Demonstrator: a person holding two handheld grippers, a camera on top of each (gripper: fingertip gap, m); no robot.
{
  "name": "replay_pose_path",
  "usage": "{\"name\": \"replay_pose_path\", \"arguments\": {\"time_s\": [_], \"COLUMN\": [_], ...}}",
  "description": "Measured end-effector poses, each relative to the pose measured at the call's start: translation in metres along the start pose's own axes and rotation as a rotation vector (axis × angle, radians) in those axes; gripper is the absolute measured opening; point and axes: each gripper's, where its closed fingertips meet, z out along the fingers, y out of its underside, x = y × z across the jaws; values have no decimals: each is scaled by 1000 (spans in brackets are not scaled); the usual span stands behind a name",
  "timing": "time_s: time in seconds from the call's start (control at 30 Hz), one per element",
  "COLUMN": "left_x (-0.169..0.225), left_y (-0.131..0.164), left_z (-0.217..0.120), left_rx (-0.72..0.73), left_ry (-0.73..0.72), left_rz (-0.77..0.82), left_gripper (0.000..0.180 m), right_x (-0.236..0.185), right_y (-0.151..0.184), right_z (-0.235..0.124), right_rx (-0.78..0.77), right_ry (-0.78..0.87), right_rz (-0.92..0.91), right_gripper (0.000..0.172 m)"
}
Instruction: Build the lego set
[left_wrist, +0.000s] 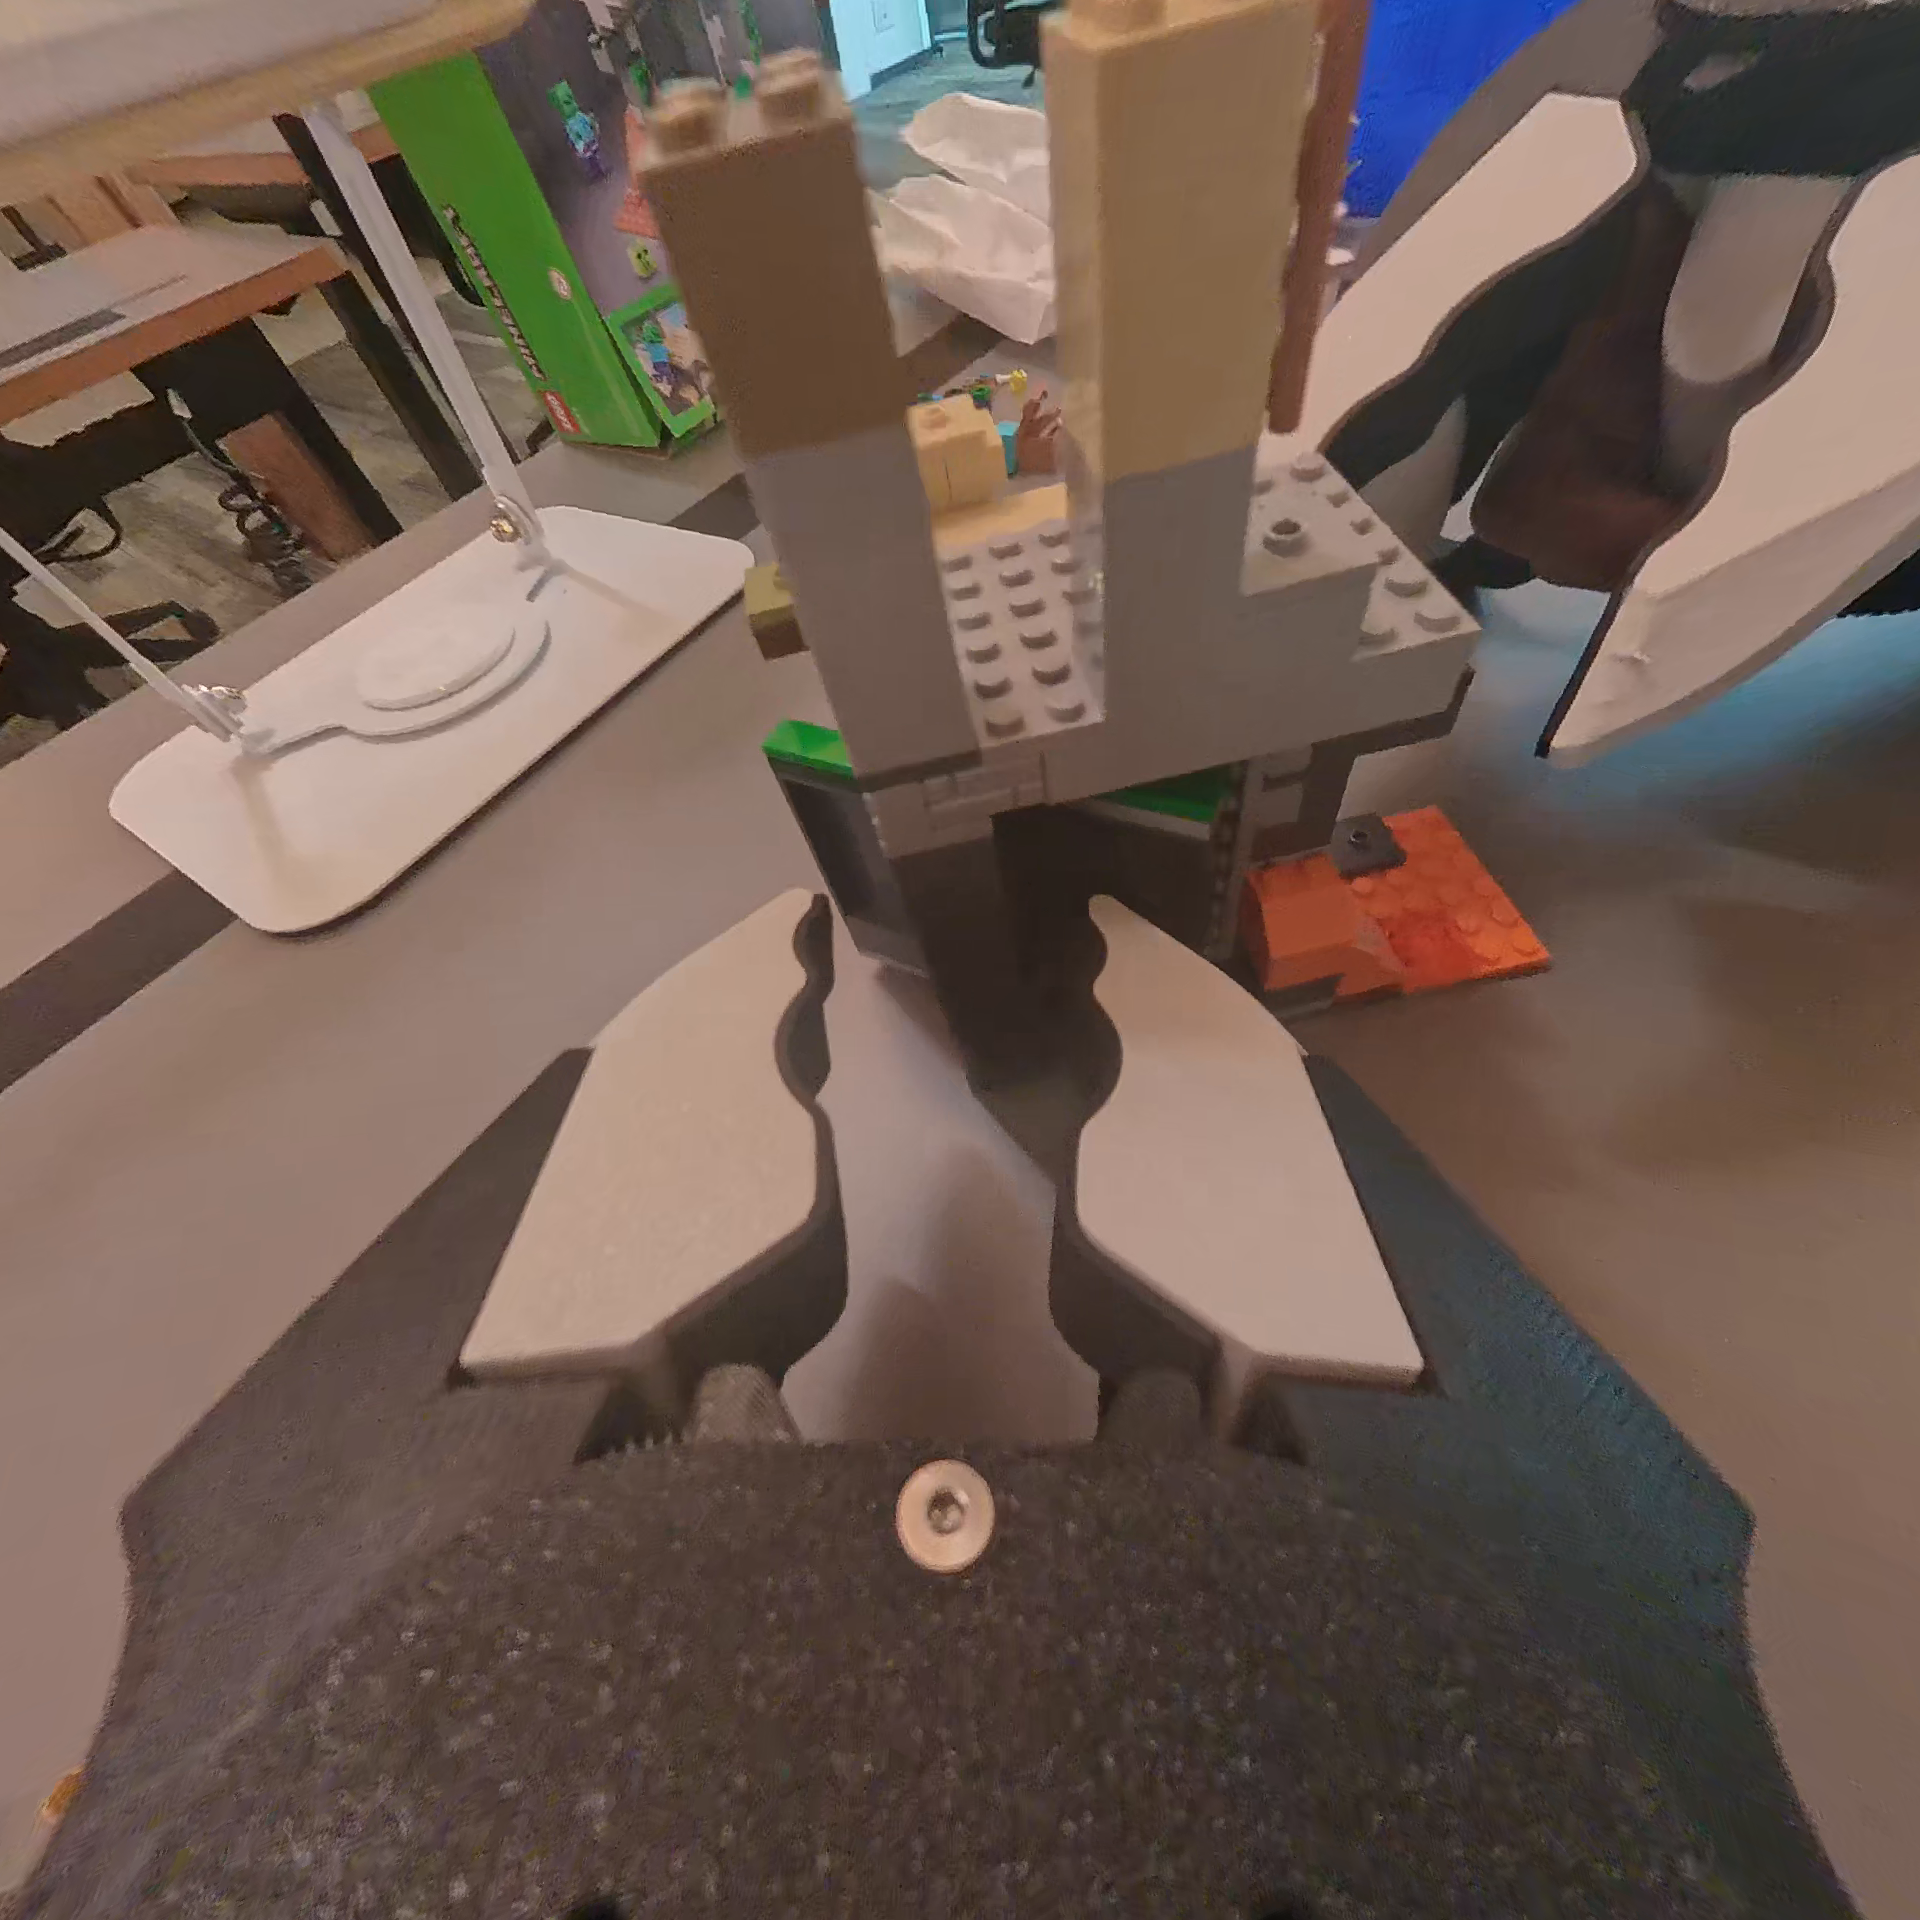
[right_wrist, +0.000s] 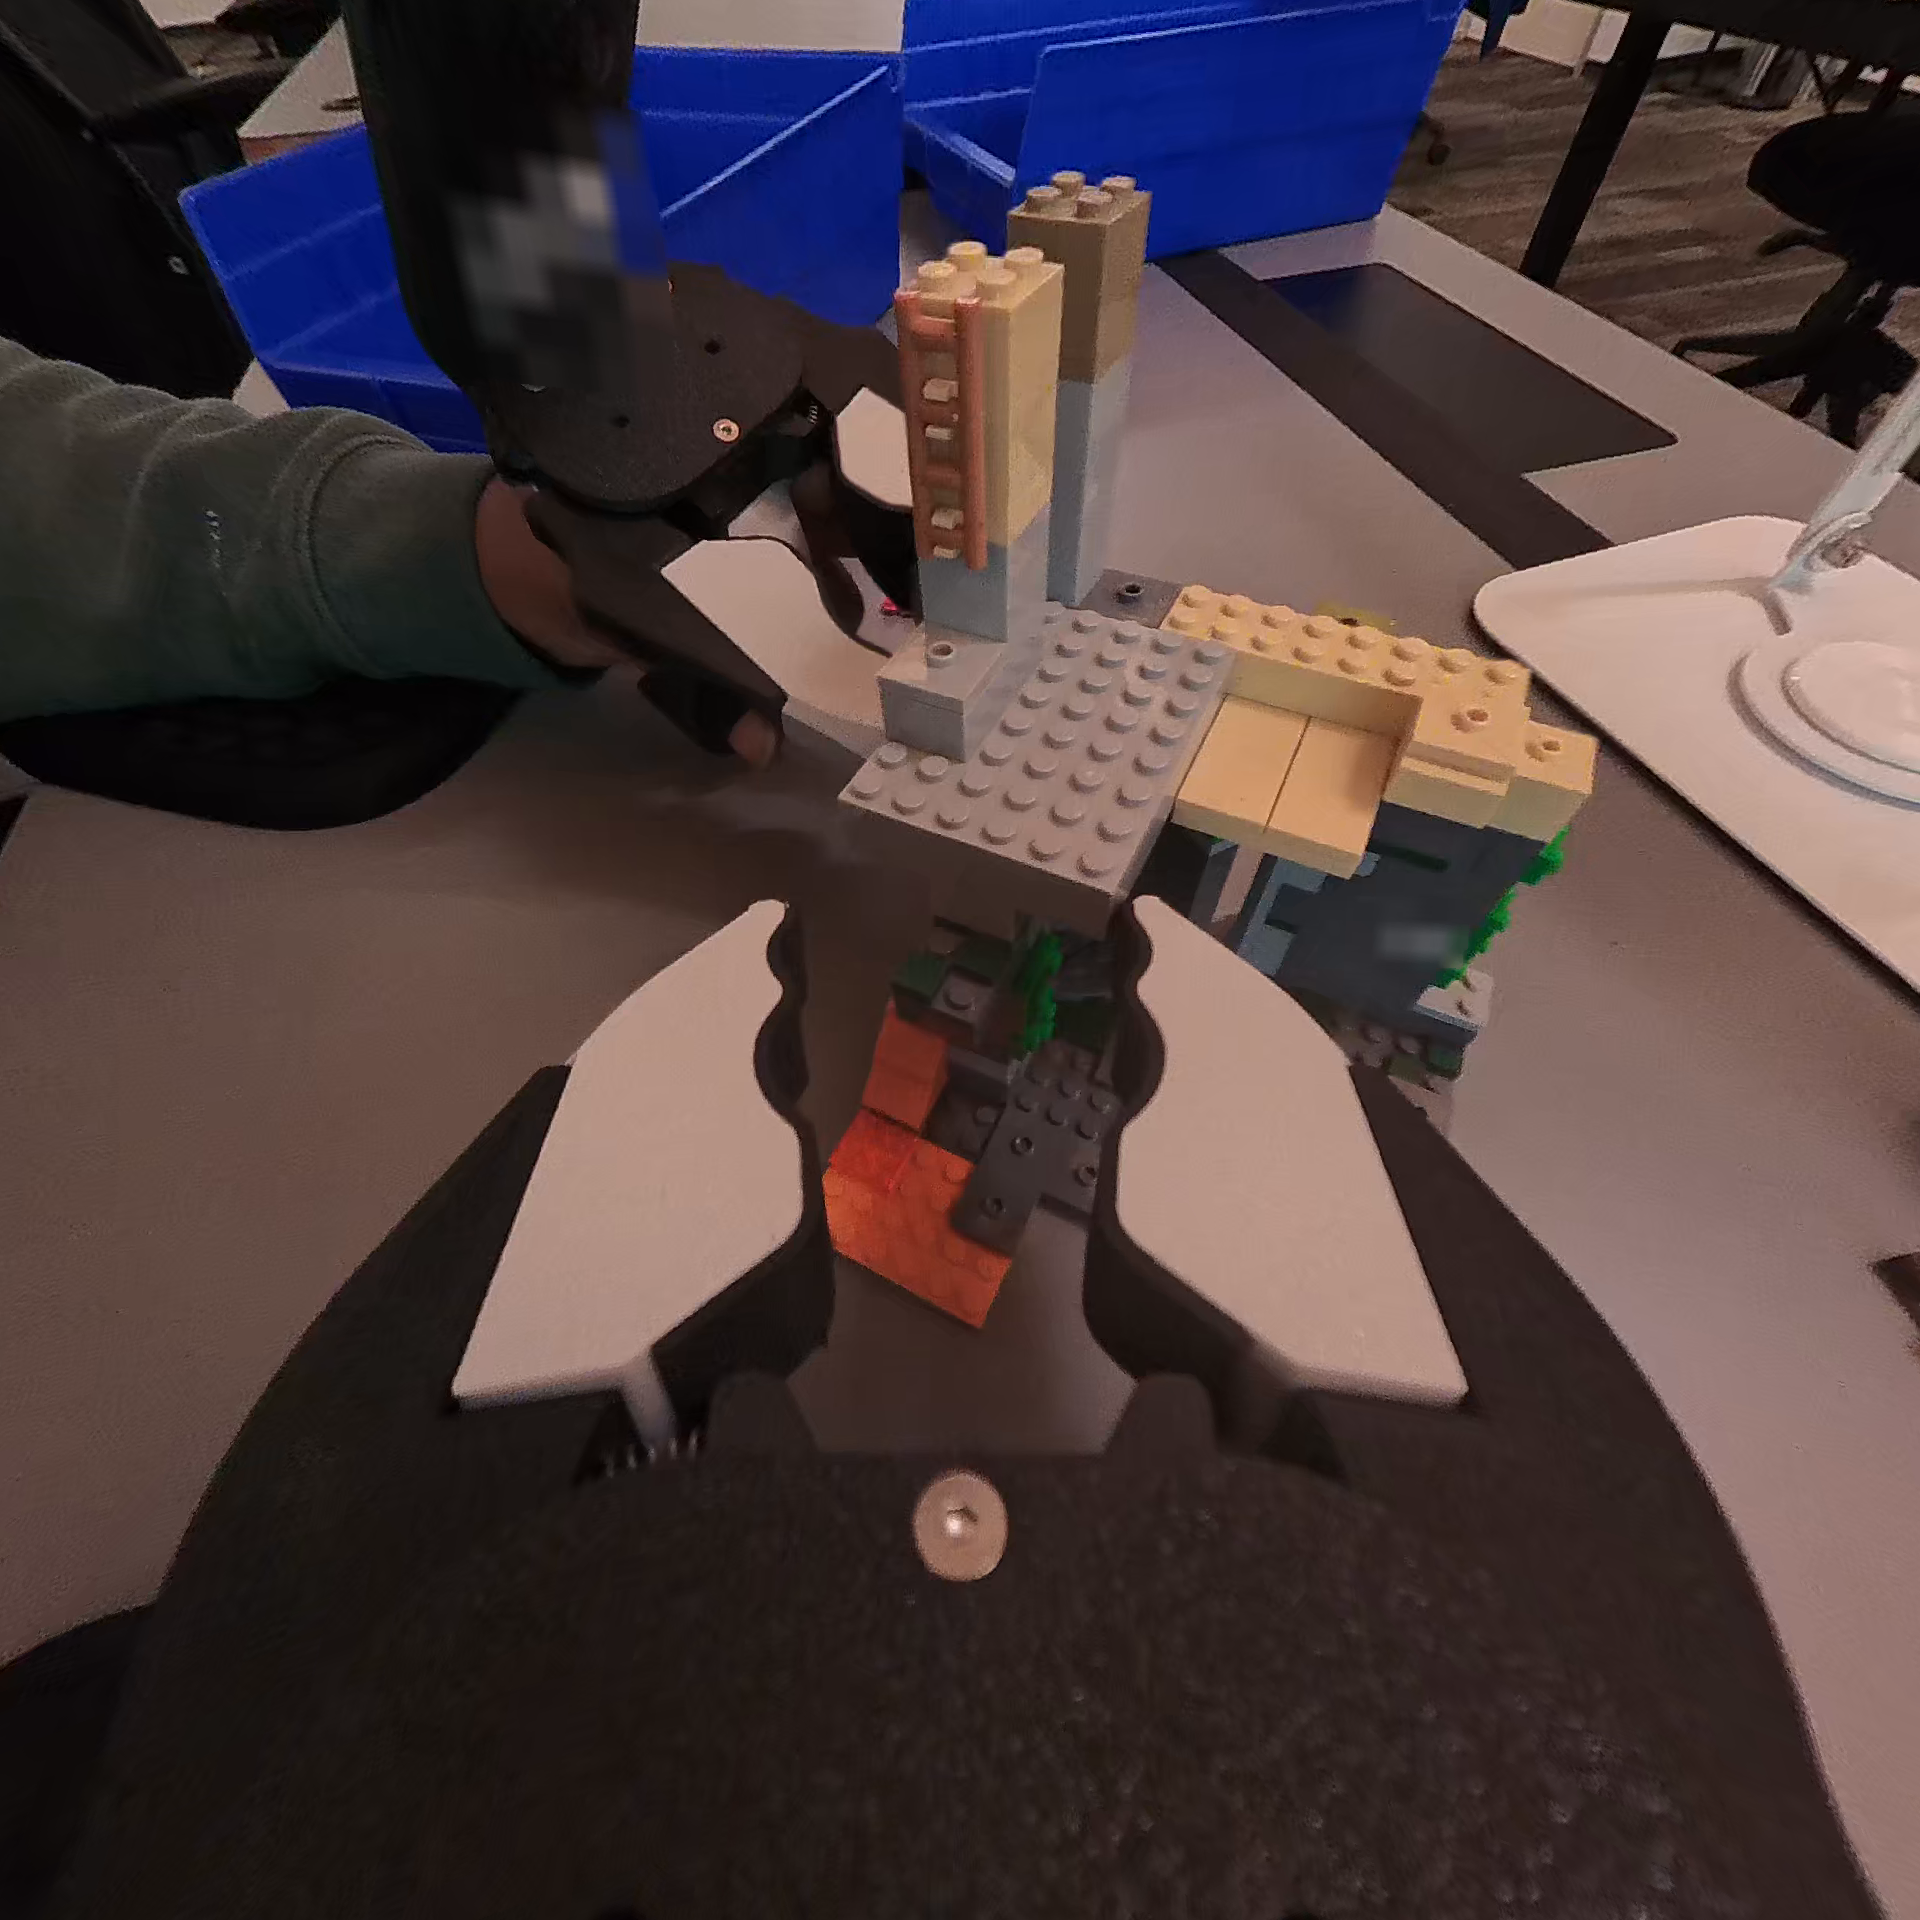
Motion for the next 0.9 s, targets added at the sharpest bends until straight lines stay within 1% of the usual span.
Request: {"name": "replay_pose_path", "arguments": {"time_s": [0.27,0.33,0.5,0.63,0.7,0.8,0.9], "left_x": [5,4,-6,-12,-15,-20,-22], "left_y": [6,5,7,4,4,4,1], "left_z": [5,6,4,0,-3,-8,-14], "left_rx": [-59,-53,-55,-22,-18,-18,-3], "left_ry": [-28,-30,-46,-51,-58,-73,-79], "left_rz": [52,28,-11,-40,-39,-35,-35], "left_gripper": [53,56,53,52,52,49,43], "right_x": [-19,-24,-28,-30,-29,-26,-11], "right_y": [-2,-3,-5,-8,-10,-20,-22], "right_z": [10,14,24,27,25,12,-6], "right_rx": [-12,-16,-31,-11,5,67,80], "right_ry": [-19,-25,19,13,16,8,41], "right_rz": [-41,-53,-100,-70,-76,-75,-85], "right_gripper": [56,56,60,59,60,59,57]}}
